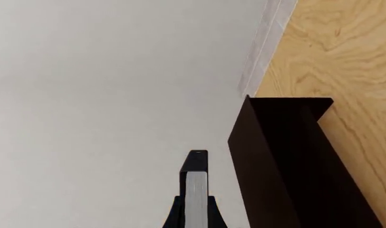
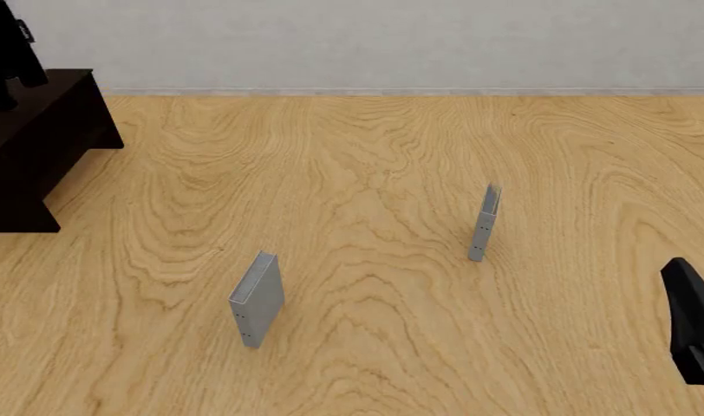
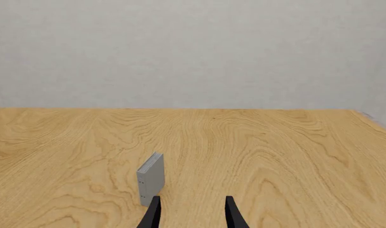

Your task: Pick up the book in the middle and place it on the cabinet shelf.

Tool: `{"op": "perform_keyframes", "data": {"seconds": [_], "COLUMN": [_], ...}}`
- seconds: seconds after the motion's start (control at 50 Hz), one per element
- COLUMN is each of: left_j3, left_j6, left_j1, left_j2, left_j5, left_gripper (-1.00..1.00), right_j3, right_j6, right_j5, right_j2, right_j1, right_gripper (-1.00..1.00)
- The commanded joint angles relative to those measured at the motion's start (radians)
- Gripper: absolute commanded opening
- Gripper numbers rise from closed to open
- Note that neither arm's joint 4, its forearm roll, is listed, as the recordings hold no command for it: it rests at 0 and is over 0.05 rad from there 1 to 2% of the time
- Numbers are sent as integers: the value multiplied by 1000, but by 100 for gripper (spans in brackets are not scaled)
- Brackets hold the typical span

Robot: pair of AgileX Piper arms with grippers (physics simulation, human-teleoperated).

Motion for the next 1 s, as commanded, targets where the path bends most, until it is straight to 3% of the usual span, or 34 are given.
{"op": "perform_keyframes", "data": {"seconds": [0.02,1.0], "left_j3": [-12,-48], "left_j6": [16,-38], "left_j1": [4,39], "left_j2": [28,170], "left_j5": [-23,-30], "left_gripper": [-100,-100], "right_j3": [0,0], "right_j6": [0,0], "right_j5": [0,0], "right_j2": [0,0], "right_j1": [0,0], "right_gripper": [100,100]}}
